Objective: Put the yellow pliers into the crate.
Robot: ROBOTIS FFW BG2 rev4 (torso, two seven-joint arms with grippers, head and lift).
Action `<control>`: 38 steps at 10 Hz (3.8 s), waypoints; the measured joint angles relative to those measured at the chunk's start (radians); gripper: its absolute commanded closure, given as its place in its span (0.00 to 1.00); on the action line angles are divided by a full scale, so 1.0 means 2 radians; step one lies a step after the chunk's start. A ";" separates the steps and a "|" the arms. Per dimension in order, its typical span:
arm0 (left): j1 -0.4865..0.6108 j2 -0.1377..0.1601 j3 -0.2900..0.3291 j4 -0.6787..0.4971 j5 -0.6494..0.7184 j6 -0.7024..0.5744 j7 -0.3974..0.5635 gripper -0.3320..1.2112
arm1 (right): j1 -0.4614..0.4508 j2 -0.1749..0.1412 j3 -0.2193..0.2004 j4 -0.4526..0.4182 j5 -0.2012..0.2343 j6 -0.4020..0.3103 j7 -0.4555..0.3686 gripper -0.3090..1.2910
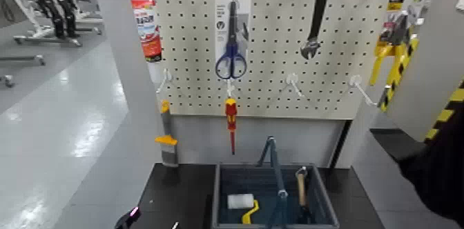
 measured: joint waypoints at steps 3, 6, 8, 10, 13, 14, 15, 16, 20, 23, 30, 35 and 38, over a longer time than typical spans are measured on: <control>-0.002 0.000 0.000 0.002 -0.001 -0.003 0.000 0.30 | 0.002 -0.001 -0.004 -0.006 0.001 0.002 0.002 0.35; -0.006 0.001 -0.003 0.006 -0.001 -0.001 -0.001 0.30 | 0.002 -0.001 -0.022 -0.016 0.005 0.002 0.005 0.35; -0.010 0.001 -0.005 0.008 -0.001 -0.001 -0.001 0.30 | -0.001 0.000 -0.039 -0.027 0.007 0.008 0.006 0.35; -0.014 0.002 -0.008 0.010 -0.001 0.000 -0.002 0.30 | -0.008 0.006 -0.071 -0.045 0.005 0.029 0.029 0.35; -0.016 0.004 -0.010 0.011 -0.001 0.001 -0.003 0.30 | -0.020 0.004 -0.109 -0.081 -0.009 0.084 0.043 0.35; -0.016 0.005 -0.011 0.011 0.000 0.001 -0.003 0.30 | -0.025 0.004 -0.125 -0.096 -0.013 0.106 0.054 0.35; -0.017 0.005 -0.012 0.011 0.000 0.001 -0.003 0.30 | -0.033 0.003 -0.141 -0.110 -0.021 0.132 0.069 0.35; -0.017 0.005 -0.013 0.011 0.000 0.002 -0.003 0.30 | -0.044 0.000 -0.154 -0.122 -0.031 0.160 0.080 0.33; -0.019 0.006 -0.014 0.012 0.000 0.002 -0.003 0.30 | -0.103 -0.018 -0.206 -0.147 -0.058 0.227 0.144 0.34; -0.021 0.006 -0.015 0.013 0.000 0.003 -0.003 0.30 | -0.161 -0.045 -0.238 -0.146 -0.104 0.292 0.193 0.34; -0.027 0.009 -0.020 0.013 0.000 0.002 -0.003 0.30 | -0.310 -0.129 -0.256 -0.070 -0.182 0.370 0.284 0.30; -0.031 0.010 -0.024 0.013 0.000 0.002 -0.003 0.30 | -0.415 -0.170 -0.222 0.029 -0.226 0.391 0.358 0.29; -0.033 0.010 -0.025 0.014 0.000 0.002 -0.003 0.30 | -0.471 -0.184 -0.197 0.087 -0.269 0.392 0.404 0.29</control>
